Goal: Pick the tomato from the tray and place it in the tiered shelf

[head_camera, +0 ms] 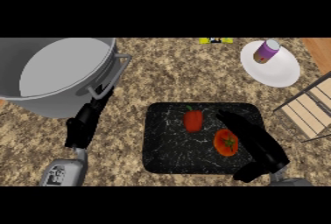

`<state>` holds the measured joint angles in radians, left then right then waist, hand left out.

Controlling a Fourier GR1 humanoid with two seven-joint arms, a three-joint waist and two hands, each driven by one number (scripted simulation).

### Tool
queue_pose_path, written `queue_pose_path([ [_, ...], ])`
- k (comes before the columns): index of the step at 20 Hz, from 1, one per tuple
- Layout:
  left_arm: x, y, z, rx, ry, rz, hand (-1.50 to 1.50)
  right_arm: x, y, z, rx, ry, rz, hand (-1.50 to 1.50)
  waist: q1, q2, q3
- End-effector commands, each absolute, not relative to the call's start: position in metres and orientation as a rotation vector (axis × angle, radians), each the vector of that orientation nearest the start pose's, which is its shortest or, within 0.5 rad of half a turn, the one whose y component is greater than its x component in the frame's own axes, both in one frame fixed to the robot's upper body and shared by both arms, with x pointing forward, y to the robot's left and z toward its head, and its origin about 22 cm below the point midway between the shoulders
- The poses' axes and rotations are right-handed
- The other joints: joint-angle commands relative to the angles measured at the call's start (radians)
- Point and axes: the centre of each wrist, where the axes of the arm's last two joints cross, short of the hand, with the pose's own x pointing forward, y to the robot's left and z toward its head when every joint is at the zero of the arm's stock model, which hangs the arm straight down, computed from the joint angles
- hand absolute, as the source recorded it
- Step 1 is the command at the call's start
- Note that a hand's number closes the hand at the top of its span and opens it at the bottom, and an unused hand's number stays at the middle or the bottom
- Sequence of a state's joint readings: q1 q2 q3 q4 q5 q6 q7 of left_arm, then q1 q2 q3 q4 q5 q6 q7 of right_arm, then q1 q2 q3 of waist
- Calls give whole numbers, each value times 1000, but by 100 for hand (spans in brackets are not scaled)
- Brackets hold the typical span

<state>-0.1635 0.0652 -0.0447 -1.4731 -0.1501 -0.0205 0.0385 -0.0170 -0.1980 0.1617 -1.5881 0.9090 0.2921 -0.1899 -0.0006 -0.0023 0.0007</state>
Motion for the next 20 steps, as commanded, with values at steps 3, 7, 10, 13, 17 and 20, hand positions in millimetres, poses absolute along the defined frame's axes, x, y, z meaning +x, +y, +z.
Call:
queue_pose_path([
  [3,274,234,20,99,-1572,-257,0,243,-235,-14,-434,-1439,1327,150,2,2,-1],
  [7,276,227,-10,103,-1572,-257,0,242,-231,1,-491,-1490,1428,150,-2,3,-1],
  [10,294,237,5,108,-1564,-235,0,245,-212,-1,-497,-1526,1374,150,-2,3,-1],
  [13,267,253,17,110,-1581,-253,0,253,-216,7,-510,-1539,1354,150,2,2,-1],
  [17,268,220,7,103,-1585,-251,0,217,-268,4,-454,-1565,1319,150,-6,1,-1],
  [20,273,227,8,123,-1555,-230,0,165,-321,8,-435,-1422,1408,150,-30,-3,-1],
])
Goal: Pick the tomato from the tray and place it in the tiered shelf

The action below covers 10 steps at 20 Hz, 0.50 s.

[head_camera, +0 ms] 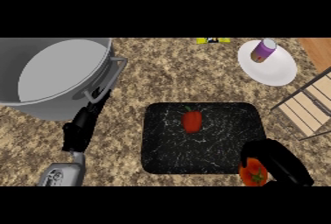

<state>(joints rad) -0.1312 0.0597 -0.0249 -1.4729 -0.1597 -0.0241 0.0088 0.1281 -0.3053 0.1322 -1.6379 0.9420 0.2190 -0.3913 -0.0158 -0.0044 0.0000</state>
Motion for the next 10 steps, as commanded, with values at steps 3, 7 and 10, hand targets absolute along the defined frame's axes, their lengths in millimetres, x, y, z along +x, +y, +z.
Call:
queue_pose_path([
  [3,264,240,3,159,-1552,-215,0,107,-367,10,-392,-1353,1445,150,-46,-6,0],
  [7,264,238,16,163,-1560,-220,0,87,-400,41,-285,-1542,1180,150,-33,-5,-1],
  [10,266,228,15,136,-1568,-225,0,79,-408,61,-218,-1659,1047,150,-22,-1,-2],
])
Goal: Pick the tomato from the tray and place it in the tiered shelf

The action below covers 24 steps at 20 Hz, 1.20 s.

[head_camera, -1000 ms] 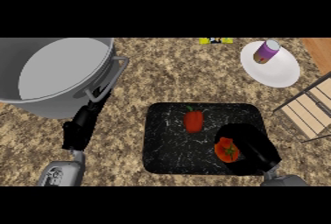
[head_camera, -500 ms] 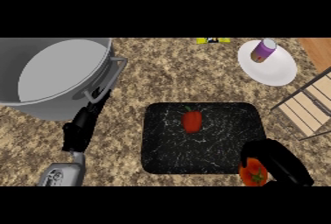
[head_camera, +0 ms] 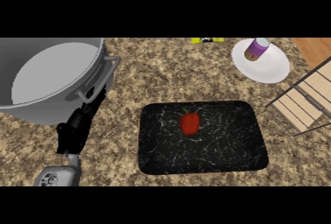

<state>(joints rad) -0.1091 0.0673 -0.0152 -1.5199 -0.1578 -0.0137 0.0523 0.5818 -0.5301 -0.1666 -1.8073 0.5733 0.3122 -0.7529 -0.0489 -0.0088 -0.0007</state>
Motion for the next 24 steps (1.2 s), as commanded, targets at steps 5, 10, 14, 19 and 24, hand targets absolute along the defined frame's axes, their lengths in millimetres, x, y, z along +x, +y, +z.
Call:
queue_pose_path([
  [5,274,233,25,138,-1572,-238,0,47,-443,124,-273,-1743,968,150,4,2,-2],
  [10,278,230,26,144,-1565,-251,0,25,-454,160,-488,-1799,810,150,23,5,-1],
  [14,274,222,13,134,-1564,-245,0,33,-481,195,-583,-1841,742,150,39,8,0],
  [19,287,223,21,117,-1575,-257,0,36,-477,240,-641,-1876,642,150,36,9,-1],
  [24,298,235,23,118,-1567,-259,0,62,-477,256,-750,-1871,581,150,44,10,0],
])
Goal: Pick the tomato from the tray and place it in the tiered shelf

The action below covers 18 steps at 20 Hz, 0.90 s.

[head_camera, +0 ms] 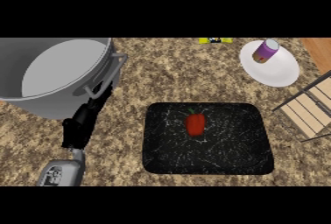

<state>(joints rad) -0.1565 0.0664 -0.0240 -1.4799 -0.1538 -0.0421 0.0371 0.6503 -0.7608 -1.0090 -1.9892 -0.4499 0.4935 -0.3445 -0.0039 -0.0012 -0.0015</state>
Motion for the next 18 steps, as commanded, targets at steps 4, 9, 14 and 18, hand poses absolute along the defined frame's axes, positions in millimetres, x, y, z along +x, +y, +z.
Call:
queue_pose_path([
  [4,276,237,6,103,-1583,-258,0,85,-480,291,-779,-1874,551,150,8,2,0],
  [9,281,238,7,116,-1592,-262,0,108,-490,292,-836,-1896,472,150,9,3,1],
  [14,282,231,24,107,-1566,-245,0,127,-500,297,-883,-1912,432,150,13,2,2],
  [18,280,217,17,110,-1570,-257,0,149,-498,320,-935,-1924,461,150,13,3,2],
])
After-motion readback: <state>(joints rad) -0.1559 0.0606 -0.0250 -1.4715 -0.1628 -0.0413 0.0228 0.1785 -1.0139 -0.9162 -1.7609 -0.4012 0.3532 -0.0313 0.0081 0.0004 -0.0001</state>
